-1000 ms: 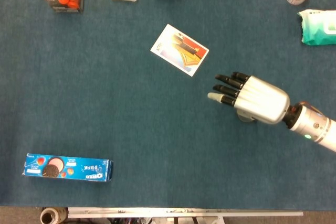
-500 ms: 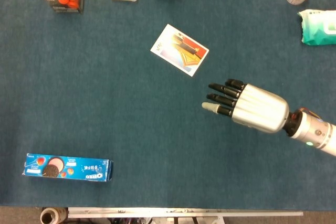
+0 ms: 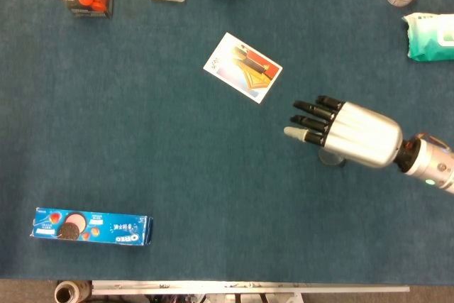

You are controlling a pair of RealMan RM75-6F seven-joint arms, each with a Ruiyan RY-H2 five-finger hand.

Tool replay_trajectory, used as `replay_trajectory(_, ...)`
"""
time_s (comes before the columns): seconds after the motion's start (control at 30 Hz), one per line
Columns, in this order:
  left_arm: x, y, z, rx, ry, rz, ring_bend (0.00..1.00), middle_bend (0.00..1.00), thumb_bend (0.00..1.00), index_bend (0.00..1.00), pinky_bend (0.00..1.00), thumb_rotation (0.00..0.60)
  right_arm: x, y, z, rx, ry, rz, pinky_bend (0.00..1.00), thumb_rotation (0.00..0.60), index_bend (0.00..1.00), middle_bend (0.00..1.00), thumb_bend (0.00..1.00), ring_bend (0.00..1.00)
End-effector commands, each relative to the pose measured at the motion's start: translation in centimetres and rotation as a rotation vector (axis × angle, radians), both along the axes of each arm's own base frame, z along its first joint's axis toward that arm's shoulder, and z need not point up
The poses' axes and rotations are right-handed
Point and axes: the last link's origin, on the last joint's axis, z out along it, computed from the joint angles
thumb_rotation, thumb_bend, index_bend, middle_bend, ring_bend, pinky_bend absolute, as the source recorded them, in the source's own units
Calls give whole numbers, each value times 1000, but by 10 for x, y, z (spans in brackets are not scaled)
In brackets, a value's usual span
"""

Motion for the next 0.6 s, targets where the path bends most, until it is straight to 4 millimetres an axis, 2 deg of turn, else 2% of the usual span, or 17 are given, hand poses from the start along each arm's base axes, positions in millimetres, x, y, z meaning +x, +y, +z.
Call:
replay_trajectory(0.03,0,0,0,1,0,-1,363,395,588,493,449,600,-3,-3,1,3,-5,-8,353,600,266,295,294,174)
replay_trajectory(0.33,1,-1,0,1,1,-5,362,395,588,494,449,600,-13,-10,2,-6,2,-44,353,600,266,295,315,174)
replay_trajectory(0.6,1,-1,0,1,1,-5,362,395,588,494,449,600,-24,-17,-7,-6,6,-85,353,600,266,295,334,174)
